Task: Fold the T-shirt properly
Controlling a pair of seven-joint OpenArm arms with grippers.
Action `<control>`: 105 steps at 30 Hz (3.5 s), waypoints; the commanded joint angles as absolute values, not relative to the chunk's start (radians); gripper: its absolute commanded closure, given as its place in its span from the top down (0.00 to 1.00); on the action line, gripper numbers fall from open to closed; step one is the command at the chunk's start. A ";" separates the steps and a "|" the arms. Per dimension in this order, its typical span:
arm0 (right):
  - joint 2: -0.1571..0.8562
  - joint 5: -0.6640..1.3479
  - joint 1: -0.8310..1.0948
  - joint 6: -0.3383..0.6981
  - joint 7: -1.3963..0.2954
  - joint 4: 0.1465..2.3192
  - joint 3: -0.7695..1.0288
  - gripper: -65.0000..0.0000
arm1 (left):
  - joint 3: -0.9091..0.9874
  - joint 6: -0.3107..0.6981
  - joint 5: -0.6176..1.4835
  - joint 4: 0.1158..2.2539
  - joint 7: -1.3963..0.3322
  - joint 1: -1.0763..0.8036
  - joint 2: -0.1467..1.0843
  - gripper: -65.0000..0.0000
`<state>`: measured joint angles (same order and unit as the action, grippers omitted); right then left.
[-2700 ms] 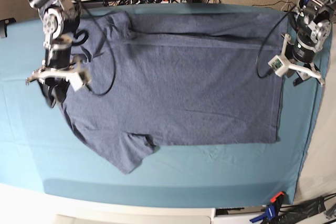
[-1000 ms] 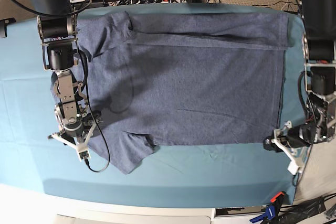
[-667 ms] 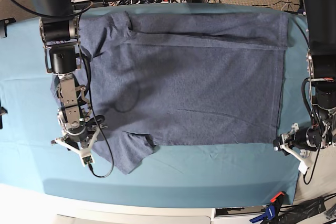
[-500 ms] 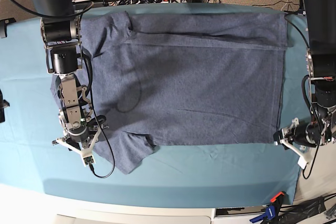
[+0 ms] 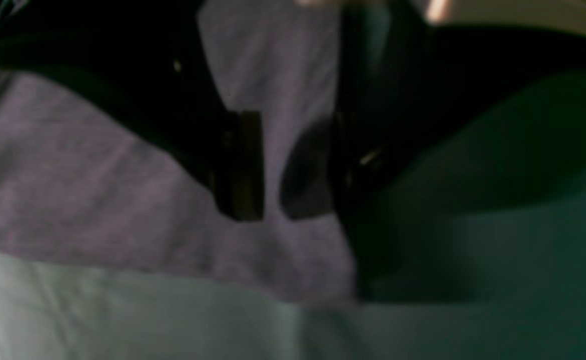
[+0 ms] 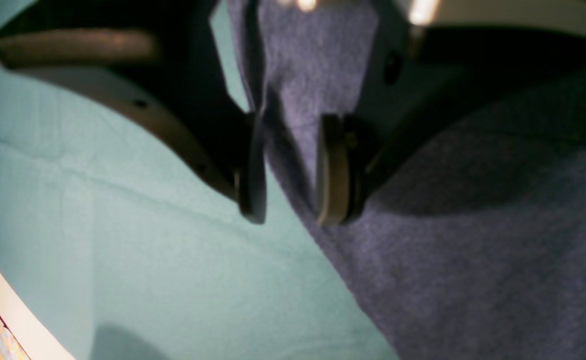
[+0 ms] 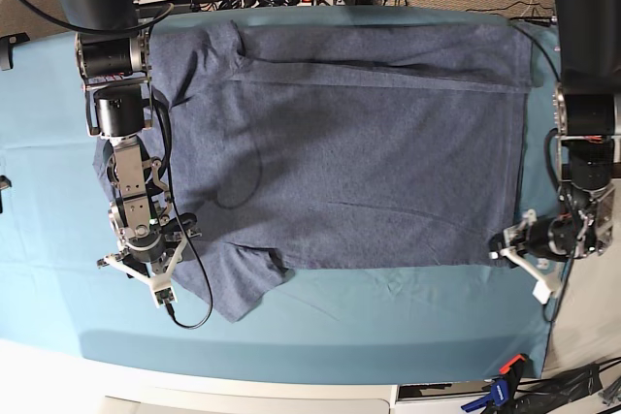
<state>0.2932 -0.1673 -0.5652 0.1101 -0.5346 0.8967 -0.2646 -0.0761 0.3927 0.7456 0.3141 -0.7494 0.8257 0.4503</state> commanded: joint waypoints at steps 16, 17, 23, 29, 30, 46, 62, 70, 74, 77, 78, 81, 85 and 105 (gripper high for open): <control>0.302 -0.173 -0.598 0.102 -0.523 0.915 -0.260 0.28 | -0.073 0.421 0.748 0.328 -0.723 0.851 0.435 0.36; 0.302 -0.173 -0.598 0.102 -0.522 0.915 -0.260 0.28 | -0.073 0.431 0.748 0.329 -0.722 0.851 0.435 0.36; 0.302 -0.173 -0.598 0.102 -0.522 0.915 -0.260 0.28 | -0.073 0.447 0.748 0.329 -0.708 0.851 0.435 0.28; 0.302 -0.173 -0.598 0.102 -0.521 0.915 -0.260 0.28 | -0.073 0.477 0.748 0.330 -0.699 0.859 0.435 0.19; 0.302 -0.173 -0.598 0.102 -0.519 0.915 -0.260 0.28 | -0.073 0.477 0.748 0.330 -0.696 0.862 0.435 0.10; 0.310 -0.184 -0.584 0.092 -0.440 0.914 -0.257 0.57 | -0.073 0.500 0.748 0.330 -0.688 0.876 0.435 0.00; 0.310 0.020 -0.582 0.150 -0.437 0.911 0.076 0.57 | -0.073 0.604 0.839 0.330 -0.711 0.876 0.435 0.00; 0.302 0.038 -0.582 0.150 -0.386 0.789 0.090 0.57 | -0.073 0.682 0.962 0.330 -0.765 0.876 0.450 0.00; 0.290 0.038 -0.585 0.150 -0.389 0.789 0.096 0.57 | -0.073 0.683 0.977 0.330 -0.778 0.881 0.451 0.00; 0.274 0.038 -0.585 0.150 -0.386 0.789 0.096 0.57 | -0.073 0.698 1.010 0.330 -0.798 0.882 0.451 0.00; 0.268 0.038 -0.585 0.150 -0.385 0.789 0.096 0.57 | -0.073 0.698 1.010 0.330 -0.797 0.881 0.451 0.00; 0.252 0.038 -0.585 0.150 -0.385 0.789 0.096 0.57 | -0.073 0.698 1.010 0.330 -0.797 0.882 0.452 0.00; 0.248 0.028 -0.585 0.148 -0.373 0.789 0.096 0.57 | -0.073 0.698 1.009 0.330 -0.797 0.881 0.455 0.00; 0.258 0.000 -0.579 0.123 -0.356 0.789 0.165 0.57 | -0.073 0.698 1.011 0.330 -0.796 0.881 0.519 0.00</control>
